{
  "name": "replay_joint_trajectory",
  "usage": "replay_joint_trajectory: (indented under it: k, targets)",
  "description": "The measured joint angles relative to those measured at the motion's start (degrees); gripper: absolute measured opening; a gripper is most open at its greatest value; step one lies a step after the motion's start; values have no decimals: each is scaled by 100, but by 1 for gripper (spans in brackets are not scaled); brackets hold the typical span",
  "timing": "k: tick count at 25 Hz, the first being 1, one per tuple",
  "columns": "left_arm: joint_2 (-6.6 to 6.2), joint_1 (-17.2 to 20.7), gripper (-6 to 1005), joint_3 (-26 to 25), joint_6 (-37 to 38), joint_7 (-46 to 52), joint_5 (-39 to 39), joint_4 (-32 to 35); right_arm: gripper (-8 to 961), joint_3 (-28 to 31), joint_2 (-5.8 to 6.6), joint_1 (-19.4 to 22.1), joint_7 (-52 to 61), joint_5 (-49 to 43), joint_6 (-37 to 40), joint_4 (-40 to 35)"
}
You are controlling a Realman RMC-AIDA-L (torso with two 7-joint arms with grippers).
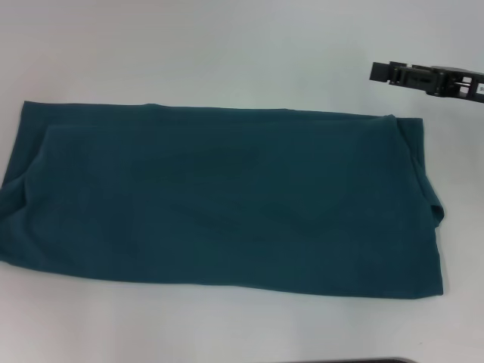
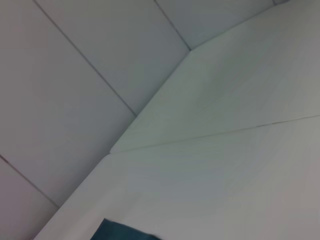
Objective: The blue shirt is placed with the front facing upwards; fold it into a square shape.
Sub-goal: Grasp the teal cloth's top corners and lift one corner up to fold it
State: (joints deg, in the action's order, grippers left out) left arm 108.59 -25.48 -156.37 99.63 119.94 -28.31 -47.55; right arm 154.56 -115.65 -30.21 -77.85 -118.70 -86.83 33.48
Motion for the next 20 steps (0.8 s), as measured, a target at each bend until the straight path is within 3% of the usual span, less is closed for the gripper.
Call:
replay_joint_trajectory:
  k: [9, 20]
  targets:
    - [41, 38, 8, -393, 192, -342, -23, 10, 729, -236, -77, -287, -196, 5, 213, -290]
    - [104, 309, 9, -461, 910, -827, -744, -41, 689, -394, -200, -573, -435, 15, 371, -543]
